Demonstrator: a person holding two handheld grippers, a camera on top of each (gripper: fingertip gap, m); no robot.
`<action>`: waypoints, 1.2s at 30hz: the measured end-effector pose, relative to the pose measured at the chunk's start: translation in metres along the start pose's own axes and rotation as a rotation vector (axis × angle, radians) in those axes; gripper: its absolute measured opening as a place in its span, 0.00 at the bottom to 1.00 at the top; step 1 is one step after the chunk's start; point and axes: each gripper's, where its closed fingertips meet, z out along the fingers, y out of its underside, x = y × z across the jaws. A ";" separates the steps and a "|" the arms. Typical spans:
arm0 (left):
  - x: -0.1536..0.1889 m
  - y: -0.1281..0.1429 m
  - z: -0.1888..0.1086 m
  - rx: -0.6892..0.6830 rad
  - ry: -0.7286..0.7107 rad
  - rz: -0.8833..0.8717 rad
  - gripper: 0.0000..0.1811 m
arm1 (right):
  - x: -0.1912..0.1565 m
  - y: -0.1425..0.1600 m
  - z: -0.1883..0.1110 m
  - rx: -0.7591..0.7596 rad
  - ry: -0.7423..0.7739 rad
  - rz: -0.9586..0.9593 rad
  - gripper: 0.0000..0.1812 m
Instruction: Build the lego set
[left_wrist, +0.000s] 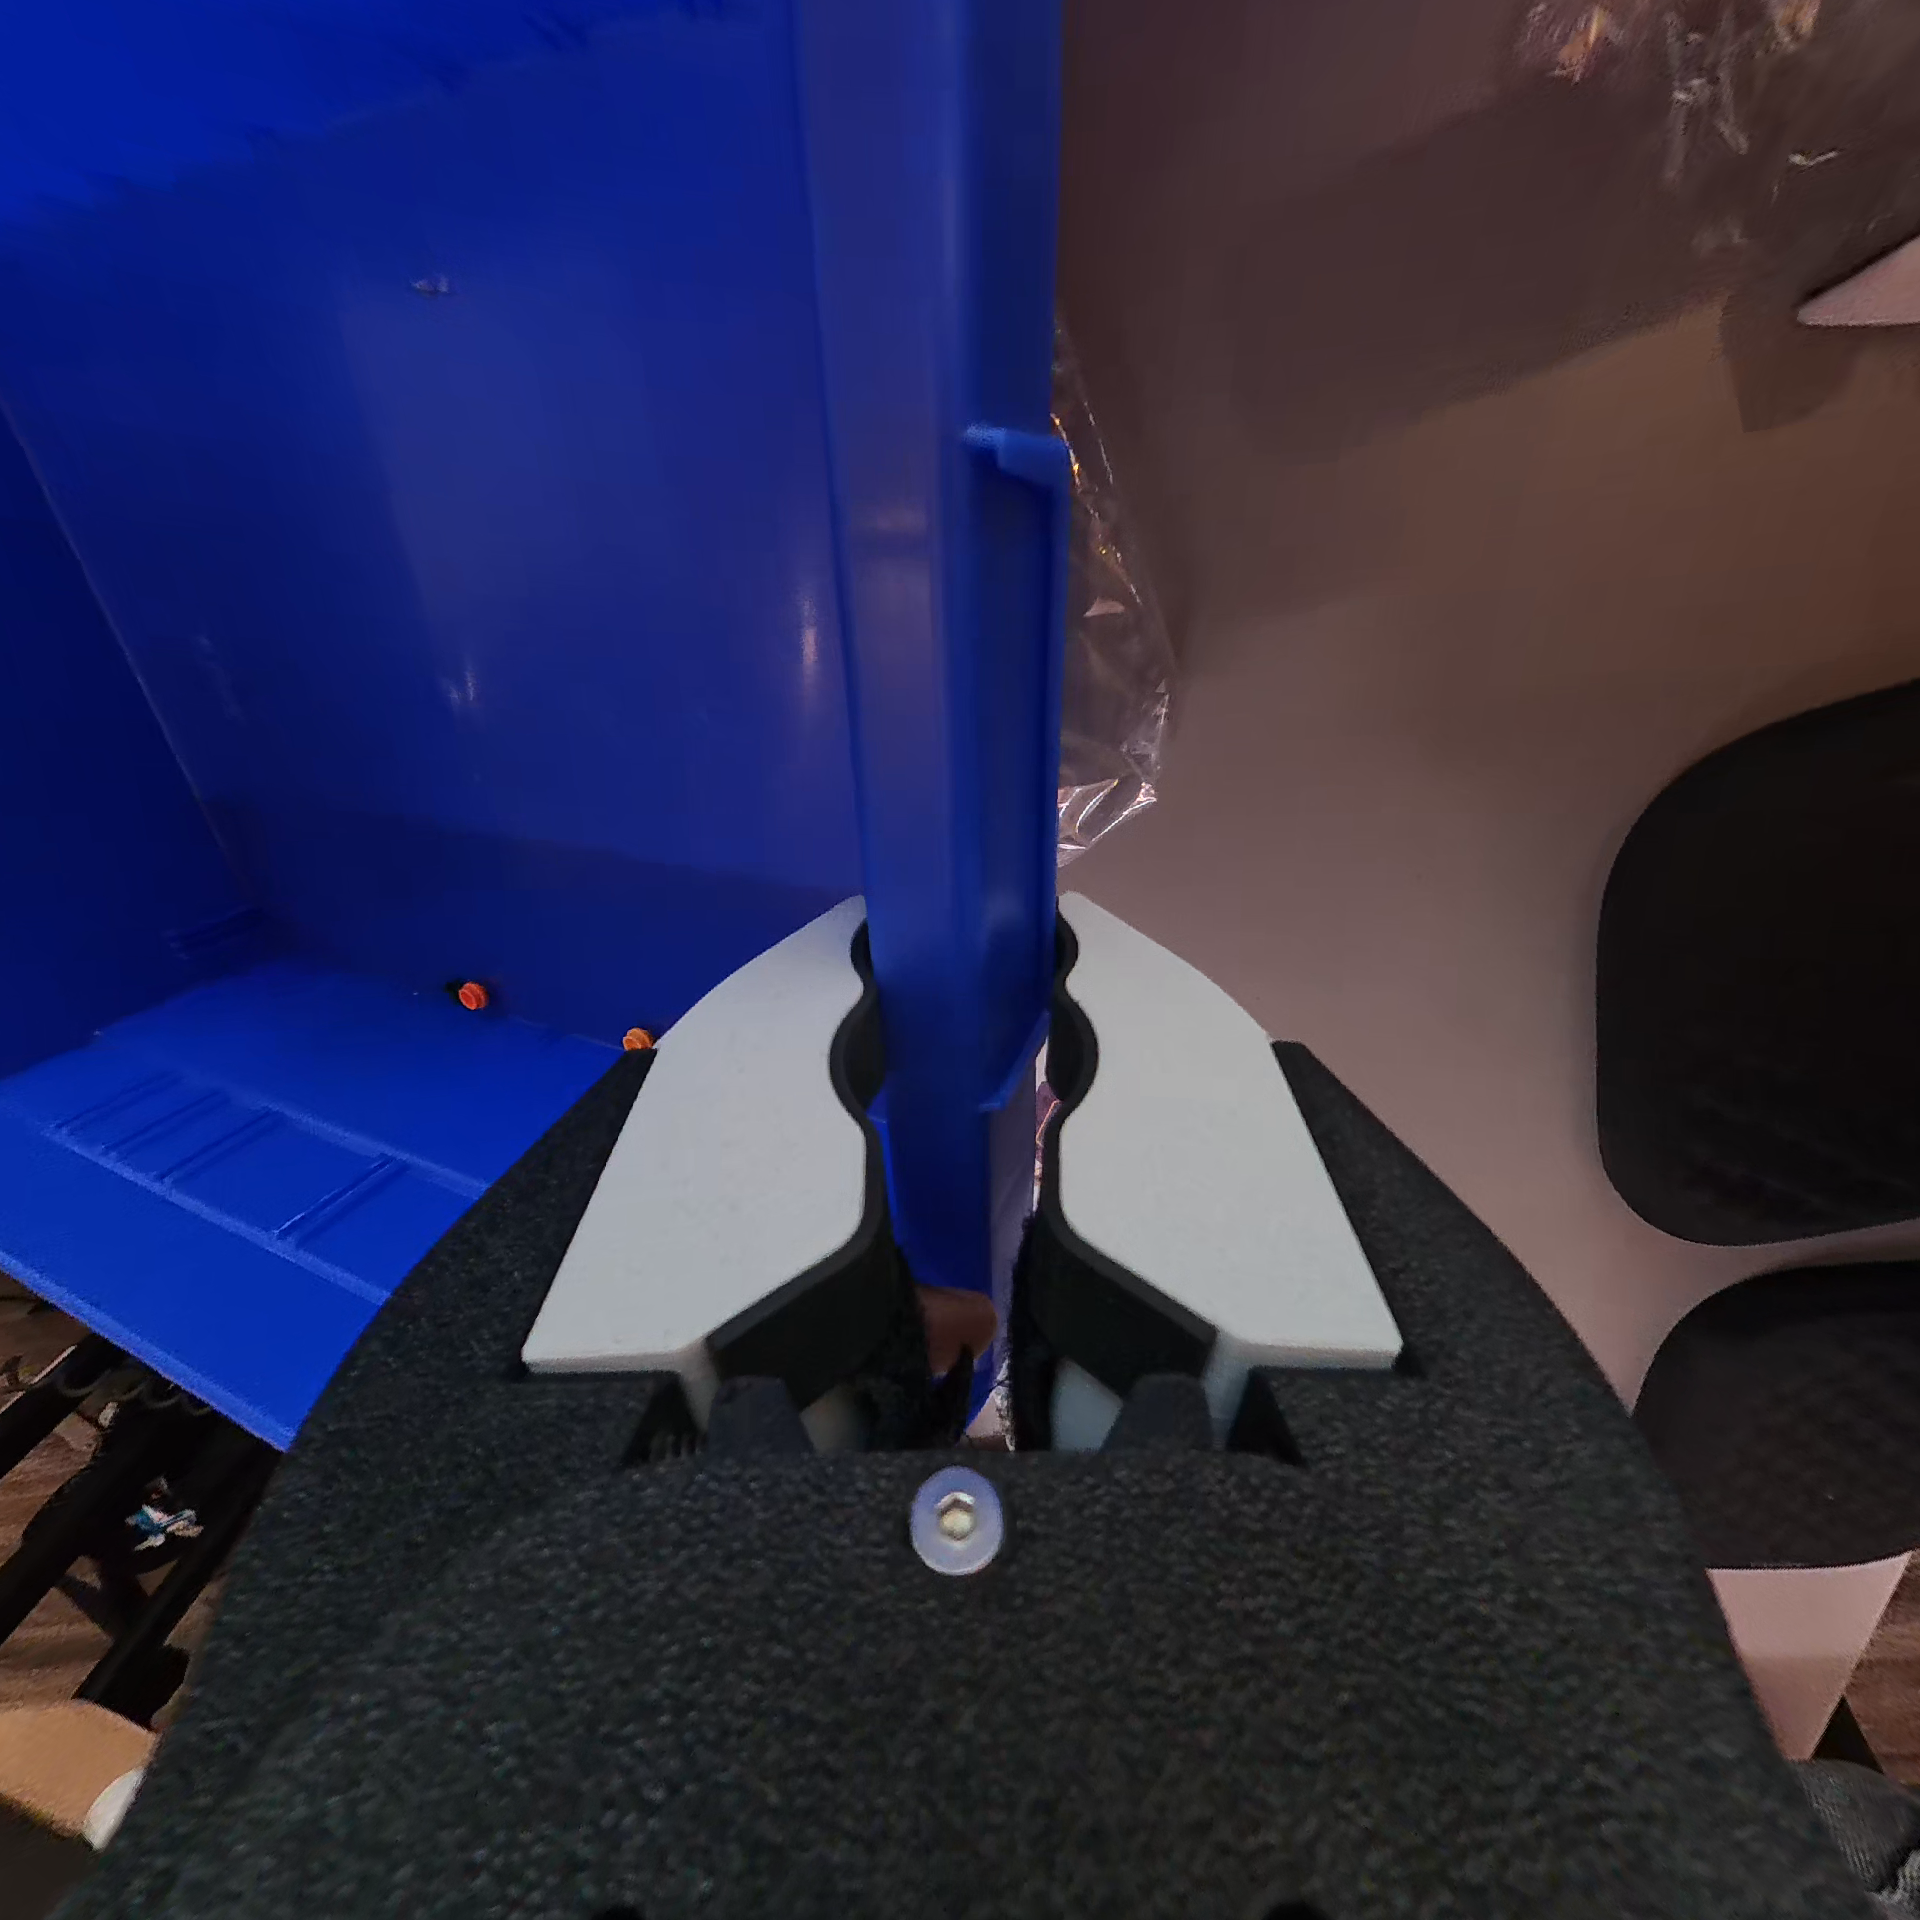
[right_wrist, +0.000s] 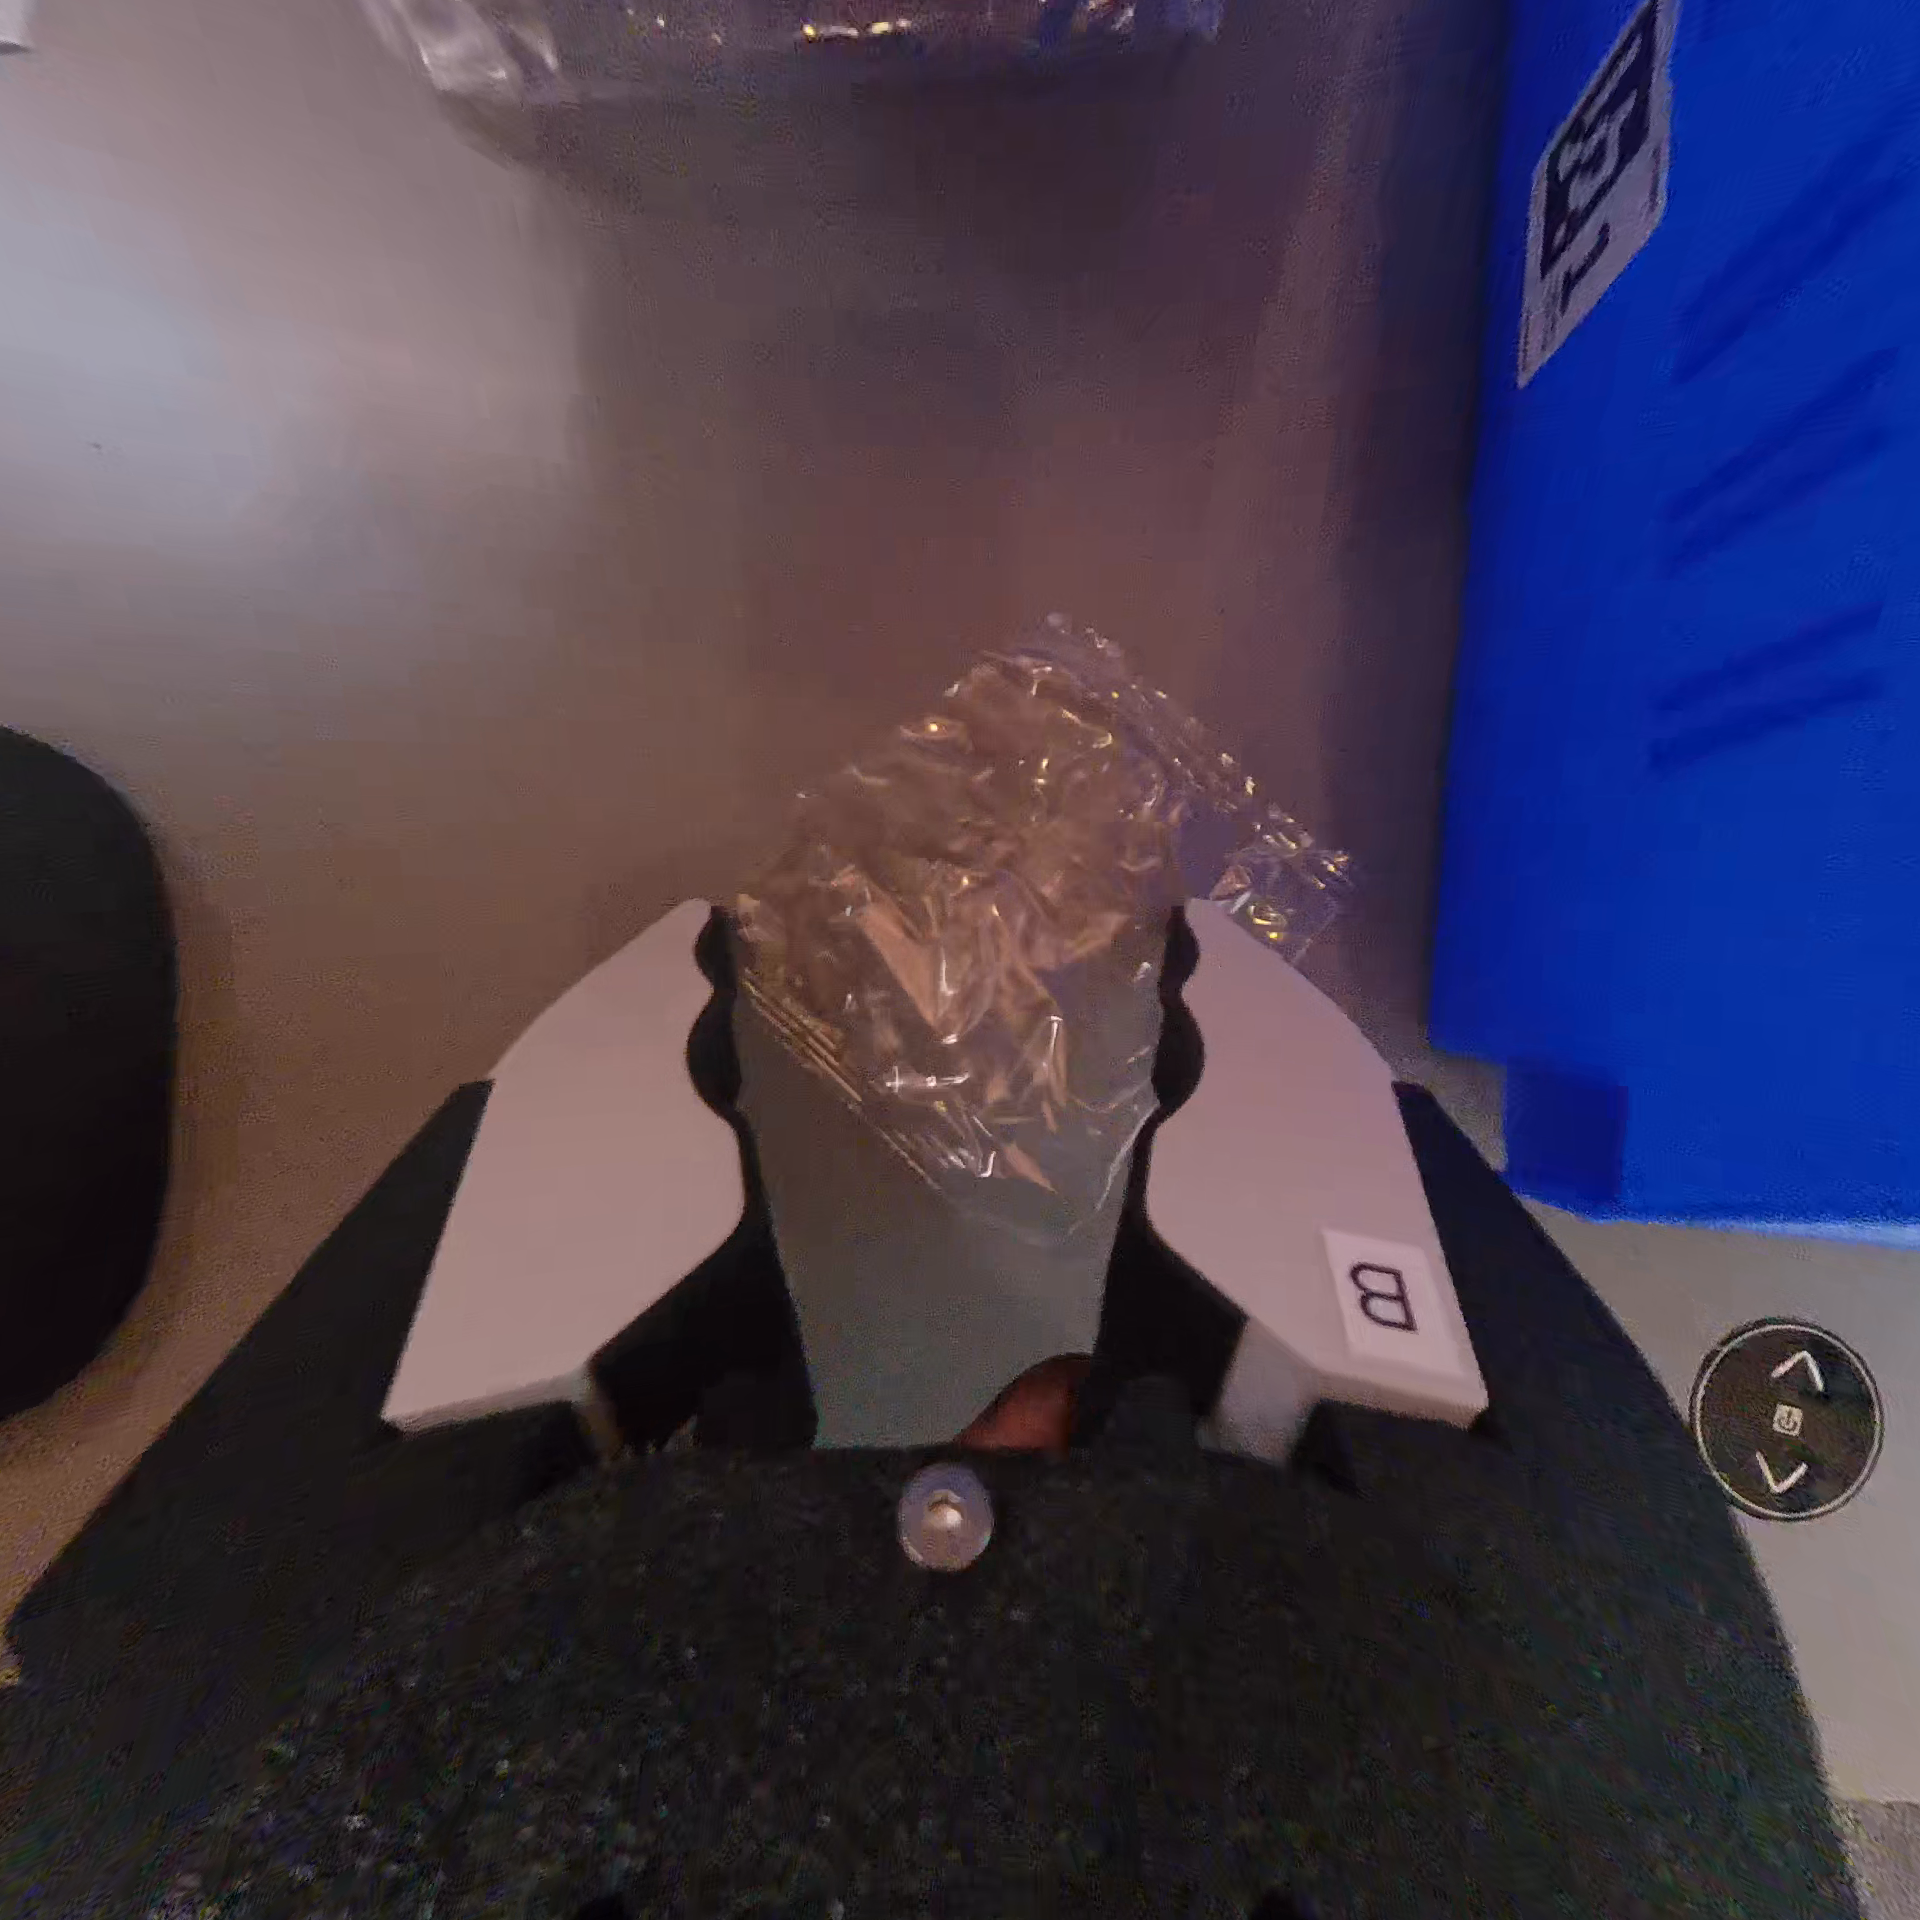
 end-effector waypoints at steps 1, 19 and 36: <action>0.000 0.000 0.000 -0.001 0.000 -0.002 0.15 | -0.003 -0.002 -0.001 0.013 -0.001 -0.005 0.36; -0.004 -0.002 -0.006 0.001 0.007 -0.023 0.16 | -0.071 -0.165 0.049 0.480 -0.066 -0.713 0.00; 0.020 0.000 0.010 0.037 -0.085 -0.070 0.16 | -0.017 -0.108 -0.048 0.643 -0.029 -0.394 0.21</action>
